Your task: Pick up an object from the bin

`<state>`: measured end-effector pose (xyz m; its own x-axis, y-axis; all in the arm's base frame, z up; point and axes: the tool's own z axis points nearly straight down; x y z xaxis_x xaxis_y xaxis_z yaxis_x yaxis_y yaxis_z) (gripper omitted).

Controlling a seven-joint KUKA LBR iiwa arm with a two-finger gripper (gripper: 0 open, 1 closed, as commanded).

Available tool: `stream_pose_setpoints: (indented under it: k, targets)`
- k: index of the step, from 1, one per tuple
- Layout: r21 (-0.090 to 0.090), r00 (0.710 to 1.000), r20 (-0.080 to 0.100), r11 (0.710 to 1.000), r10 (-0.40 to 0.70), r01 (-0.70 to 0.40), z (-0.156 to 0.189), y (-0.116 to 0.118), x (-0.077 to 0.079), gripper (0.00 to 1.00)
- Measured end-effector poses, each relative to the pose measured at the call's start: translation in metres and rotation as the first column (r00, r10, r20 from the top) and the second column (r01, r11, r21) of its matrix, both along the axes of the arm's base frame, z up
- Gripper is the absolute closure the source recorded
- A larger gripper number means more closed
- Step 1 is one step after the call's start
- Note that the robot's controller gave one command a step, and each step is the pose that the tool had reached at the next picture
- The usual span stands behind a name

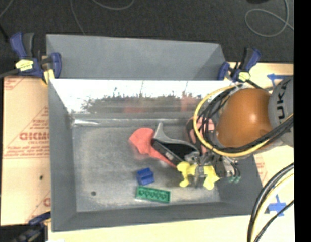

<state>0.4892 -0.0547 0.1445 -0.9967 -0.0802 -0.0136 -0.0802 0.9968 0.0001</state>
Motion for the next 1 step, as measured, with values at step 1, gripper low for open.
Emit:
stream_pose_setpoints:
  k: [1]
  targets:
    - [0.000, 1.000, -0.001, 1.000, -0.001, 0.001, 0.0130, 0.0000, -0.0004, 1.00]
